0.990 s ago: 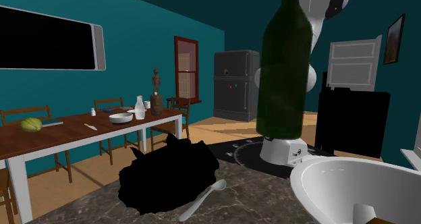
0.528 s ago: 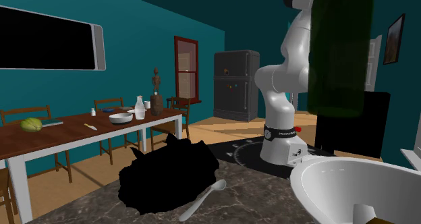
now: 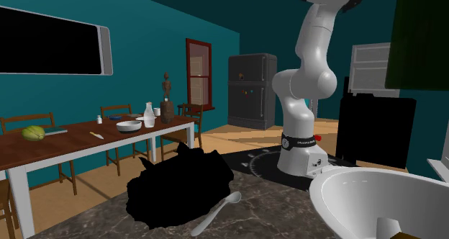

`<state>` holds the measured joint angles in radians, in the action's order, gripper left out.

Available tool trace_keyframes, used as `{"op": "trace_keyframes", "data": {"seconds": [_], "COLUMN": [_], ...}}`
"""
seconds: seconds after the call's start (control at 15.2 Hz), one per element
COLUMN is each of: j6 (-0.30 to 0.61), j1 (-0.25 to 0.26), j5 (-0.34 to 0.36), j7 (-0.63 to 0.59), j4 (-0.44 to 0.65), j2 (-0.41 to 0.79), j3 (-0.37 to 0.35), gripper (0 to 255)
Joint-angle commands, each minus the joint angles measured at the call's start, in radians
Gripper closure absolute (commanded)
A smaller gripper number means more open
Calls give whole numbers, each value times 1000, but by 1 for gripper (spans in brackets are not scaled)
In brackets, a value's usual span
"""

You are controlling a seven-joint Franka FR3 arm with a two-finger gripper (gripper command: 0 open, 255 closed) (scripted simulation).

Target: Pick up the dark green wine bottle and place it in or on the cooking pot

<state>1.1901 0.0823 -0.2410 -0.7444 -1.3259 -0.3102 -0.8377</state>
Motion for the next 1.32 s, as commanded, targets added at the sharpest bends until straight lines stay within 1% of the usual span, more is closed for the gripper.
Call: {"op": "trace_keyframes", "data": {"seconds": [0.0,0.2,0.53,0.86,1.25], "j6": [-33,14,86,153,229], "j1": [-20,-5,18,40,63], "j5": [68,20,-29,-61,-90], "j7": [-109,-68,-20,13,43], "j4": [125,29,-108,-229,-357], "j2": [106,40,-41,-102,-159], "j3": [-137,-75,-13,22,44], "gripper": [255,255,255,255,255]}}
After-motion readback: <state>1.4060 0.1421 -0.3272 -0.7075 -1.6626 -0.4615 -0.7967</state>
